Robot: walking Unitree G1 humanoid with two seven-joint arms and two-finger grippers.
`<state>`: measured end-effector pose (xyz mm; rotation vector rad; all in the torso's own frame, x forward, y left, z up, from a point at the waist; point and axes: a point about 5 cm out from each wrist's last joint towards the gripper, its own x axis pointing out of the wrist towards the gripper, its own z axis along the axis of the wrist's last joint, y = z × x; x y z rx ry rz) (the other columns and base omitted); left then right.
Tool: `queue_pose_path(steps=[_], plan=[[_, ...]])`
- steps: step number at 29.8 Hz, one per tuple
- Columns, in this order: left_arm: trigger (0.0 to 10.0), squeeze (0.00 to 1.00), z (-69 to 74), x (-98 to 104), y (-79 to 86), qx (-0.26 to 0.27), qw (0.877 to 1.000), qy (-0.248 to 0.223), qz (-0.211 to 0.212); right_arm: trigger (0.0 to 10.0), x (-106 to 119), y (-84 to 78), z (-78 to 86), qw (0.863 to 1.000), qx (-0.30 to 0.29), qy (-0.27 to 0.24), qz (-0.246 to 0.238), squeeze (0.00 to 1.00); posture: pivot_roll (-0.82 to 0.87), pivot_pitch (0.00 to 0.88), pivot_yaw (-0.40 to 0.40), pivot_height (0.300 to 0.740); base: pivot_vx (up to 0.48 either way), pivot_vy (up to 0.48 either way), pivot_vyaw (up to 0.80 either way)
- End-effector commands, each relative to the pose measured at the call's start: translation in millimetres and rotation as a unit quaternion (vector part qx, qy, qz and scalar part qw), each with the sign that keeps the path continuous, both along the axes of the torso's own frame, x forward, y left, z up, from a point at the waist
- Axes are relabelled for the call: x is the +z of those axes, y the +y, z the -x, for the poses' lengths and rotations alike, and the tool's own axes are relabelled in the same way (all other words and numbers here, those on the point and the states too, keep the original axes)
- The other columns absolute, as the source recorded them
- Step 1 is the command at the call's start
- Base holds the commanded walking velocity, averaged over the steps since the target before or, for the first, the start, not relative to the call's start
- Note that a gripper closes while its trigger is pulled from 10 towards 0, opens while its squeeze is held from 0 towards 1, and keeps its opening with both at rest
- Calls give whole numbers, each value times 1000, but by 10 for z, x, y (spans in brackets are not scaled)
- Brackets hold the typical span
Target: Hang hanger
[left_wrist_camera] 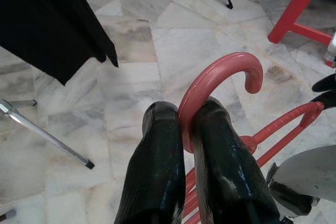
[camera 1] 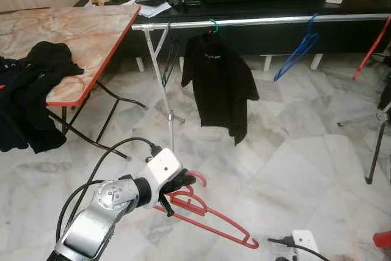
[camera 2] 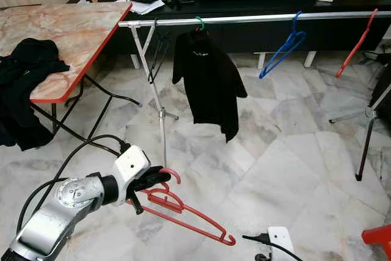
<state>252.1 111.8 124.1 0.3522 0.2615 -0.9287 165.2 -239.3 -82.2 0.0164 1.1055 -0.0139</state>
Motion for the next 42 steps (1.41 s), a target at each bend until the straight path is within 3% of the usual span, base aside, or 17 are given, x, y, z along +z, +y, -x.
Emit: queue_pose_path(steps=[1, 21, 22, 23, 24, 25, 42], plan=[[10000, 0, -9, 51, 7, 1, 1000, -7, -2, 0, -20, 19, 33, 1000, 9, 6, 3, 0, -74, 54, 44, 740, 0, 0, 0], [10000, 0, -9, 53, -7, 0, 1000, -7, 0, 0, -1, -36, 26, 1000, 22, 7, 11, 0, -74, 48, 41, 740, 0, 0, 0], [10000, 0, -6, 51, -9, 0, 1000, -8, -1, 10000, -6, -29, 35, 1000, 25, 9, 10, 0, -73, 41, 41, 740, 0, 0, 0], [10000, 0, -4, 52, -12, -1, 1000, -8, -1, 10000, -10, -24, 40, 1000, 19, 10, 8, 0, -74, 40, 41, 740, 0, 0, 0], [10000, 0, -5, 53, -13, -1, 1000, -8, -1, 10000, -11, -23, 40, 1000, 19, 9, 9, 537, -74, 40, 41, 740, 0, 0, 0], [10000, 0, -6, 51, -17, -1, 1000, -8, -1, 10000, -10, -20, 35, 1000, 20, 7, 11, 1000, -74, 38, 41, 740, 0, 0, 0], [10000, 0, -1, 49, -13, -1, 1000, -7, 0, 10000, -44, 85, 47, 1000, 24, 11, 6, 1000, -73, 44, 40, 740, 0, 0, 0]])
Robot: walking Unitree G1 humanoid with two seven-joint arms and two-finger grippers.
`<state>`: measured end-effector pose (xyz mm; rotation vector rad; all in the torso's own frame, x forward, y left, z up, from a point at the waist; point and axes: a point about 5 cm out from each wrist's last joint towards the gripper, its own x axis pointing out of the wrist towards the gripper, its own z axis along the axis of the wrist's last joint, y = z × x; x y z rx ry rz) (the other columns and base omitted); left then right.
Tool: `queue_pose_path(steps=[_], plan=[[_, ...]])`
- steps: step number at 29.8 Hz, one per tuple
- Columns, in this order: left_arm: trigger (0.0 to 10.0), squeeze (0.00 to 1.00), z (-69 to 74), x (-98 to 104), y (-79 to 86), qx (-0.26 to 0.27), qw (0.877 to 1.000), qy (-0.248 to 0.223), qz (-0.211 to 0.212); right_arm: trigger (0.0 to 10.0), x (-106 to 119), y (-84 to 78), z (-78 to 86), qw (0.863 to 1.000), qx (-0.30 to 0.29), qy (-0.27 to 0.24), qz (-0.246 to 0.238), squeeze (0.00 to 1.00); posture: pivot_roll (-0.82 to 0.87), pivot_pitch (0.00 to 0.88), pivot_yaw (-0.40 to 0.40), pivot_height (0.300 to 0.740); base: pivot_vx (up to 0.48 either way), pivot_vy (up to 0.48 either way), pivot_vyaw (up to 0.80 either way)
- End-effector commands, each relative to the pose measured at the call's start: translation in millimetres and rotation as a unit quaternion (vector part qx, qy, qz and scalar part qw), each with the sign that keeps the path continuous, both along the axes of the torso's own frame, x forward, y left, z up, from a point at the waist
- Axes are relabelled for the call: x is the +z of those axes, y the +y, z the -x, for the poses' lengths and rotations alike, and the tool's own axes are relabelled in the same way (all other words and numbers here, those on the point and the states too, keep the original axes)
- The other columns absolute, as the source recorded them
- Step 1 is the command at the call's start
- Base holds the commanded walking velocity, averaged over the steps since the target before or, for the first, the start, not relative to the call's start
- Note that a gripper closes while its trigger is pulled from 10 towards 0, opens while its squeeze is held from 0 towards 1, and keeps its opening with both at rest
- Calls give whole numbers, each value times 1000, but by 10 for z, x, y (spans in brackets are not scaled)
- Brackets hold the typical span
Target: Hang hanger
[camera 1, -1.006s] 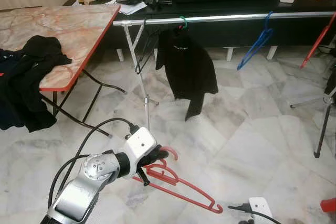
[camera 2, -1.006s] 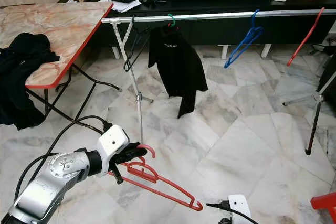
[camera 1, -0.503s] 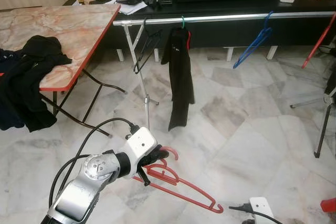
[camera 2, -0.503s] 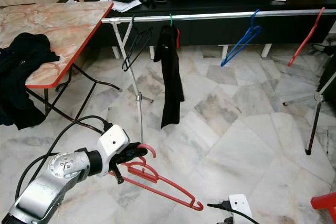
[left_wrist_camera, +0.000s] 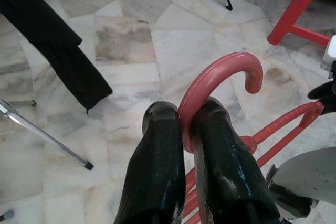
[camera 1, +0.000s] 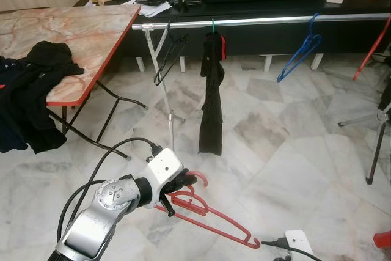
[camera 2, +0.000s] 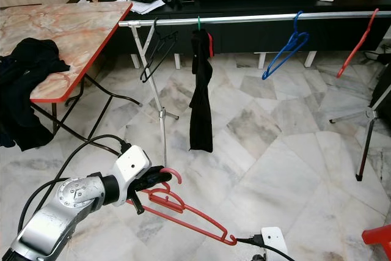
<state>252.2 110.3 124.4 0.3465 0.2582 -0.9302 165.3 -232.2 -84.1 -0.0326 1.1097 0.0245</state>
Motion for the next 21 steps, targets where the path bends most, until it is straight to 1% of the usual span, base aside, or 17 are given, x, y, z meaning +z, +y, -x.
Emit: queue_pose_path(steps=[1, 6, 11, 16, 17, 18, 19, 21], plan=[[10000, 0, -1, 47, 2, 0, 1000, -7, -4, 10000, -24, 6, 51, 1000, -4, 9, -4, 1000, -73, 44, 40, 740, 0, 0, 0], [10000, 0, -4, 50, 3, 0, 1000, -7, -4, 10000, -12, -41, 54, 1000, 0, 10, 0, 1000, -73, 47, 40, 740, 0, 0, 0], [10000, 0, -4, 49, 4, 0, 1000, -7, -4, 10000, -9, -36, 43, 1000, -1, 9, -2, 1000, -73, 48, 40, 740, 0, 0, 0], [10000, 0, -7, 50, 7, 0, 1000, -6, -4, 10000, 8, -15, -8, 1000, 0, 3, -4, 1000, -72, 50, 41, 740, 0, 0, 0], [10000, 0, -7, 50, 8, 0, 1000, -7, -4, 10000, 24, -16, -43, 1000, 10, 0, -2, 663, -72, 53, 42, 740, 0, 0, 0], [10000, 0, -7, 50, 8, 0, 1000, -7, -4, 10000, 24, -16, -43, 1000, 10, 0, -2, 663, -72, 53, 42, 740, 0, 0, 0], [10000, 0, -7, 50, 8, -1, 1000, -6, -4, 10000, 64, -19, -121, 999, 33, -8, 0, 0, -73, 53, 43, 740, 0, 0, 0], [10000, 0, -7, 50, 7, -2, 1000, -5, -5, 10000, 141, -34, -252, 993, 112, -28, 25, 0, -73, 54, 43, 740, 0, 0, 0]])
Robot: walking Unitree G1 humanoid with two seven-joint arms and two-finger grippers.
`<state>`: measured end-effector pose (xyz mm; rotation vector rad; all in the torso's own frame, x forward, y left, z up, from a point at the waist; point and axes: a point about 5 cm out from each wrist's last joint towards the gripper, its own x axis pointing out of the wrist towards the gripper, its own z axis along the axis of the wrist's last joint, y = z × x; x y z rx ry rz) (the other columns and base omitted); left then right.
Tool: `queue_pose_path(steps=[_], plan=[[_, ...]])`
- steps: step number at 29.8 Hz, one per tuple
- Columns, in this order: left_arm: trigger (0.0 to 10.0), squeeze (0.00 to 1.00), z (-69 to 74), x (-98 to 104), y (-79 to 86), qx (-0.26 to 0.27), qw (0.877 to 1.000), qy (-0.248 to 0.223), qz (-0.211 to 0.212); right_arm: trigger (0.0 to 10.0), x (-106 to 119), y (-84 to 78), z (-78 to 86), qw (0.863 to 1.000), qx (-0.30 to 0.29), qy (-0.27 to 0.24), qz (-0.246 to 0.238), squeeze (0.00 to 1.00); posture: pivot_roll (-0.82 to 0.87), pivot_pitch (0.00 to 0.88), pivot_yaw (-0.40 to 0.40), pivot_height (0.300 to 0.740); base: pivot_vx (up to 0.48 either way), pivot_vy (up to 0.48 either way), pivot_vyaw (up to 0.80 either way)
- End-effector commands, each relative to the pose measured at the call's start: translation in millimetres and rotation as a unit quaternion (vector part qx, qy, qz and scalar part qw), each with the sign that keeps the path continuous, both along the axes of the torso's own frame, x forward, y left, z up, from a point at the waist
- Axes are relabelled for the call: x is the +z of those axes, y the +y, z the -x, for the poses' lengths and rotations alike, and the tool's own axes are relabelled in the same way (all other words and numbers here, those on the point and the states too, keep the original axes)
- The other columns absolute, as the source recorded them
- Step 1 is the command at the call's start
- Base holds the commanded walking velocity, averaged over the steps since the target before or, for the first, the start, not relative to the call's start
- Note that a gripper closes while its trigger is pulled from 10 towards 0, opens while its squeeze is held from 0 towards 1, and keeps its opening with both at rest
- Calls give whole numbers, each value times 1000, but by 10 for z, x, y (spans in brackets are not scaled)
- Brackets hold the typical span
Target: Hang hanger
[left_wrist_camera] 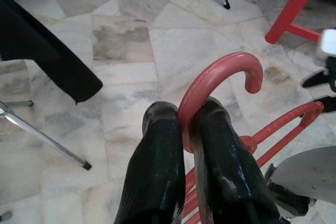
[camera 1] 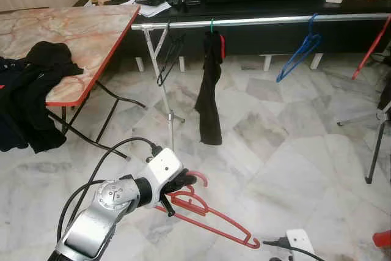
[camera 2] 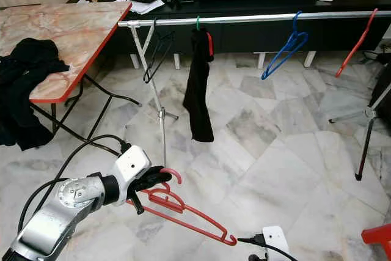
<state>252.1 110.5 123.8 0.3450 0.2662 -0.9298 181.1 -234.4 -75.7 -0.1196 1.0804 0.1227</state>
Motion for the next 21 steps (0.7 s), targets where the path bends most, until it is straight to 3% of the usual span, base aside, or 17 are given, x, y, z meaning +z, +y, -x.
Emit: queue_pose_path(steps=[1, 3, 5, 7, 11, 12, 17, 19, 20, 21], plan=[[10000, 0, -8, 55, 6, -3, 1000, -9, -3, 10000, 70, -12, -114, 998, 61, -19, 16, 0, -76, 55, 44, 740, 0, 0, 0], [10000, 0, -8, 55, 6, -3, 1000, -8, -3, 10000, 76, -12, -123, 998, 63, -21, 14, 0, -76, 55, 44, 740, 0, 0, 0], [10000, 0, -11, 54, 4, -5, 1000, -8, -5, 10000, 154, -28, -209, 986, 161, -37, 26, 0, -83, 55, 45, 740, 0, 0, 0], [10000, 0, -13, 54, -2, -6, 1000, -8, -5, 10000, 206, -39, -253, 979, 200, -45, 15, 0, -85, 56, 44, 740, 0, 0, 0], [10000, 0, -16, 54, -22, -11, 1000, -6, -5, 10000, 372, -76, -357, 950, 306, -50, -30, 0, -91, 57, 43, 740, 0, 0, 0], [10000, 0, -16, 54, -22, -11, 1000, -6, -5, 10000, 372, -76, -357, 950, 306, -50, -30, 0, -91, 57, 43, 740, 0, 0, 0], [10000, 0, -6, 40, -25, -16, 1000, -2, -10, 10000, 603, -88, -436, 898, 427, -26, -105, 0, -93, 58, 44, 740, 0, 0, 0], [10000, 0, 0, 32, -21, -17, 1000, -1, -14, 10000, 642, -81, -447, 890, 438, -22, -123, 0, -92, 58, 44, 740, 0, 0, 0], [10000, 0, 5, 26, -18, -17, 1000, 0, -14, 10000, 680, -77, -446, 880, 453, -14, -139, 0, -92, 58, 45, 740, 0, 0, 0], [10000, 0, 5, 26, -18, -17, 1000, 0, -14, 10000, 680, -77, -446, 880, 453, -14, -139, 0, -92, 58, 45, 740, 0, 0, 0]])
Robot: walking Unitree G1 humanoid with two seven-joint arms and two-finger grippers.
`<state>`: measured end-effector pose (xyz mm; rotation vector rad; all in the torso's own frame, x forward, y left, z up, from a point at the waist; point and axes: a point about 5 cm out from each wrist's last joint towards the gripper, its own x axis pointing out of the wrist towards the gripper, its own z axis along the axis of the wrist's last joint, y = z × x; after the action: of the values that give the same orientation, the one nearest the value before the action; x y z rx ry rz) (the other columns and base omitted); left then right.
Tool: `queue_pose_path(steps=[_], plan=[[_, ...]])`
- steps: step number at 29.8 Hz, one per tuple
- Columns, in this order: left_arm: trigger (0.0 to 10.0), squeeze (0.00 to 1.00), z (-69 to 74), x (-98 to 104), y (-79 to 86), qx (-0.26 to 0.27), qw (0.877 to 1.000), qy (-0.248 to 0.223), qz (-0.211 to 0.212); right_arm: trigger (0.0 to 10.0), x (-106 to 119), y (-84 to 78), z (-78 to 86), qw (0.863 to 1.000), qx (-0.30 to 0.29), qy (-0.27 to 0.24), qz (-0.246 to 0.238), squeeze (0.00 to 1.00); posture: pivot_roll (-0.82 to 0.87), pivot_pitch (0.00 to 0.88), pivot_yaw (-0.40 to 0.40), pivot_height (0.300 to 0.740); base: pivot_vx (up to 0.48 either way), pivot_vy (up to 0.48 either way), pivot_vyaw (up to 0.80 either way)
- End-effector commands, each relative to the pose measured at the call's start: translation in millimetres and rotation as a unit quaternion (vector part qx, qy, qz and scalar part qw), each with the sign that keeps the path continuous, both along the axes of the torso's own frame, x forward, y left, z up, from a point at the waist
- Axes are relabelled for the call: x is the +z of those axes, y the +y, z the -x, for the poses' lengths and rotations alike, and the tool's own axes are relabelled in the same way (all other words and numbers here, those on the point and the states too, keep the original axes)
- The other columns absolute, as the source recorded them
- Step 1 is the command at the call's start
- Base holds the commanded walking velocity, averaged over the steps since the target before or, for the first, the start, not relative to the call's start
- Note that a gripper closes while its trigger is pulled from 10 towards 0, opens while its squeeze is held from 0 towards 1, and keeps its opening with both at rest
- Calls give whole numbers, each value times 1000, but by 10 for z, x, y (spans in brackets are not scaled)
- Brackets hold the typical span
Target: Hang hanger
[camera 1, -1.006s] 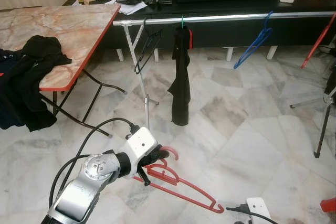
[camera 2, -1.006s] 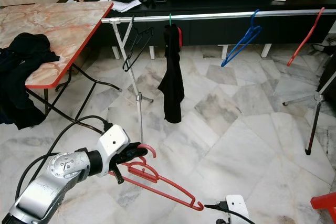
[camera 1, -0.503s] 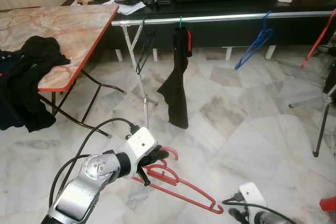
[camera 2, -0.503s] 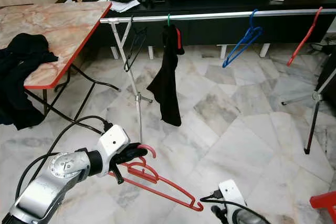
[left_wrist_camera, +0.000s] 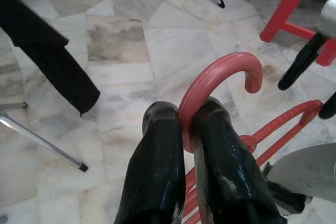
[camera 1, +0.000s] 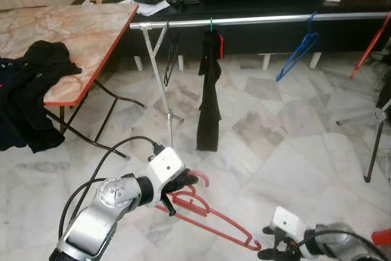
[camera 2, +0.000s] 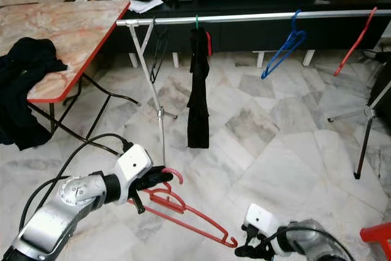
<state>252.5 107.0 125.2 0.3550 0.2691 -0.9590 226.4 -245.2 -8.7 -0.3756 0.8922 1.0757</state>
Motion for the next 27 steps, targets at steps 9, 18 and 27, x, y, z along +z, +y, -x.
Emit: queue_pose_path(steps=[9, 18, 27], plan=[[10000, 0, 12, 0, 21, -4, 1000, 0, -15, 10000, 225, 71, -64, 996, 69, 23, -51, 0, -93, 56, 48, 740, 0, 0, 0], [10000, 0, 11, 0, -31, -9, 1000, -1, -11, 10000, 313, 269, -257, 995, 54, -43, -66, 0, -92, 50, 41, 740, 0, 0, 0], [10000, 0, -7, 31, -107, -15, 1000, -7, -1, 10000, 91, 454, -81, 995, 58, 4, -86, 0, -85, 44, 36, 740, 0, 0, 0]])
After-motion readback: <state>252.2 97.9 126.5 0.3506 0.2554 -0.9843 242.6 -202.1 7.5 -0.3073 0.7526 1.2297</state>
